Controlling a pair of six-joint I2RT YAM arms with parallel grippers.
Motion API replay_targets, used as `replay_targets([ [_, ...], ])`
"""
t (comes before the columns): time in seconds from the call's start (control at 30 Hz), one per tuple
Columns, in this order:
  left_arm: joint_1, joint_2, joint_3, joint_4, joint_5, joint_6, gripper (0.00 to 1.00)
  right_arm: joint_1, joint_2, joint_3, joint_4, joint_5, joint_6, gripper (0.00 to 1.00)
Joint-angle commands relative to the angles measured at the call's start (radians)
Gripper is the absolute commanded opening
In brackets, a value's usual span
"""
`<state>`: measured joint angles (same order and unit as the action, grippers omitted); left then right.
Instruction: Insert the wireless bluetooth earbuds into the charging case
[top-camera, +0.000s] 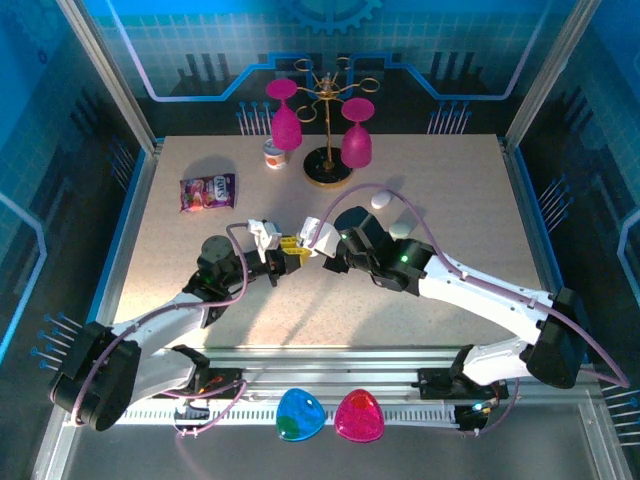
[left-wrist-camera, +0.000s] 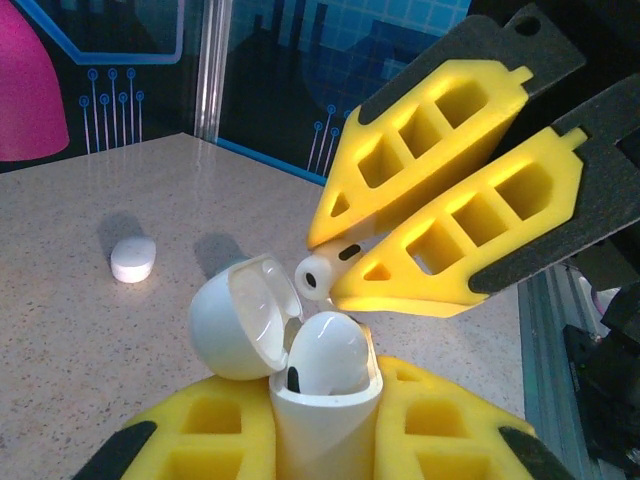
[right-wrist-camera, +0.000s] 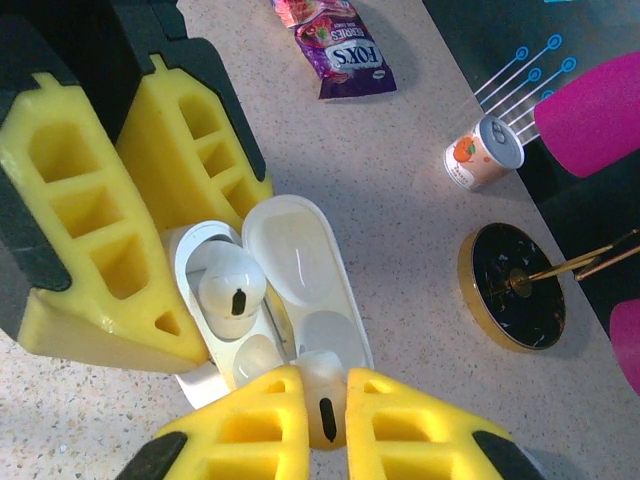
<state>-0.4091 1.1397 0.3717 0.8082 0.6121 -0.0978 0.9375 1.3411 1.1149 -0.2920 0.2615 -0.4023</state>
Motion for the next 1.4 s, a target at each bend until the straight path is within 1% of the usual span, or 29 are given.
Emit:
replay_targets([
  [0.0, -0.006, -0.003, 0.038, 0.052, 0.034, 0.012, 0.04, 0.012, 0.011, 0.025, -0.027, -0.061, -0.011, 0.12],
  [0.13, -0.006, -0.001, 0.027, 0.088, 0.038, 0.005, 0.04, 0.009, 0.001, 0.023, -0.031, -0.094, -0.002, 0.13],
  [0.53, -0.006, -0.003, 0.024, 0.109, 0.051, -0.005, 0.04, -0.037, -0.090, -0.019, -0.030, -0.202, 0.039, 0.13],
  [0.87, -0.006, 0.003, 0.019, 0.157, 0.067, -0.037, 0.04, -0.037, -0.058, -0.005, -0.026, -0.250, 0.054, 0.16],
  [0.97, -0.006, 0.007, 0.018, 0.166, 0.066, -0.038, 0.04, -0.034, -0.056, 0.000, -0.039, -0.261, 0.054, 0.22],
  [1.03, -0.007, 0.010, 0.017, 0.167, 0.065, -0.037, 0.04, -0.034, -0.061, 0.001, -0.045, -0.248, 0.057, 0.29],
  [1.2, -0.007, 0.013, 0.010, 0.179, 0.061, -0.031, 0.04, -0.054, -0.117, -0.023, -0.031, -0.240, 0.073, 0.41],
  [1.27, -0.007, 0.017, 0.007, 0.186, 0.061, -0.031, 0.04, -0.075, -0.151, -0.041, -0.012, -0.272, 0.095, 0.44],
  [1.37, -0.007, 0.027, 0.004, 0.203, 0.065, -0.028, 0.04, -0.116, -0.195, -0.074, 0.045, -0.355, 0.158, 0.50],
])
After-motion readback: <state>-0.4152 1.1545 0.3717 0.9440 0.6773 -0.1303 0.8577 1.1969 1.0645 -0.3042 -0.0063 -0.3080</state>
